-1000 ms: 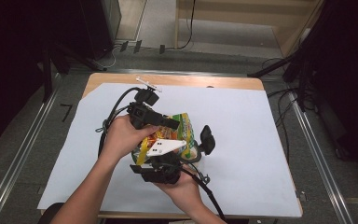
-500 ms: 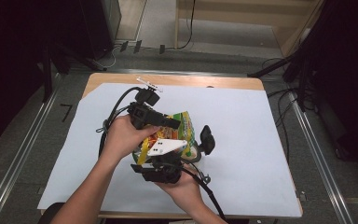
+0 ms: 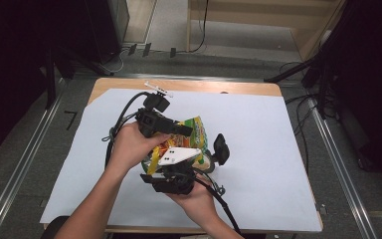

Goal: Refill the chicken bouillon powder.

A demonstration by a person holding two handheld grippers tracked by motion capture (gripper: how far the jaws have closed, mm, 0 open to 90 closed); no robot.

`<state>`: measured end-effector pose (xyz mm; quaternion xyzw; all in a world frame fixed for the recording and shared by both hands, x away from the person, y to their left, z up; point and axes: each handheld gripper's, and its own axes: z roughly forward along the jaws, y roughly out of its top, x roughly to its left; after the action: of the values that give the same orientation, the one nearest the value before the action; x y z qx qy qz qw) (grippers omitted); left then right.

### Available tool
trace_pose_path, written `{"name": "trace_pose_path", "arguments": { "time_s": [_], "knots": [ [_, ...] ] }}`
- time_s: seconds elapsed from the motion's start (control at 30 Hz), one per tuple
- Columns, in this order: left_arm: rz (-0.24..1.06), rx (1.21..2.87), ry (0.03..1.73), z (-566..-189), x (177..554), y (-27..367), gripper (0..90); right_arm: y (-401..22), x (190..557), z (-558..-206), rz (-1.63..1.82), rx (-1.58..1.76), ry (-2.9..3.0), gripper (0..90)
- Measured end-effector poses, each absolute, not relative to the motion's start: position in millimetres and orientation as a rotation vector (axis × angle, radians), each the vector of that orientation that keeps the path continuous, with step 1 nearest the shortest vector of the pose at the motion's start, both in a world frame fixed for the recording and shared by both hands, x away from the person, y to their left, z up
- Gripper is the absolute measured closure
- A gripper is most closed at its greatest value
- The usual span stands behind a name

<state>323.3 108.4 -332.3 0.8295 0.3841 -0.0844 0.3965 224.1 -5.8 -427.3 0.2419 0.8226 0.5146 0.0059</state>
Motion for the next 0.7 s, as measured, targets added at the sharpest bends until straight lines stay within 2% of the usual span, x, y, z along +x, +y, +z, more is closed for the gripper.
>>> {"name": "trace_pose_path", "arguments": {
  "time_s": [0.7],
  "knots": [
    [-0.199,2.127,0.968,-333.7,324.7,102.0,69.2,-9.0,229.9,-431.3,1.695,0.846,2.593,65.6]
  ]
}}
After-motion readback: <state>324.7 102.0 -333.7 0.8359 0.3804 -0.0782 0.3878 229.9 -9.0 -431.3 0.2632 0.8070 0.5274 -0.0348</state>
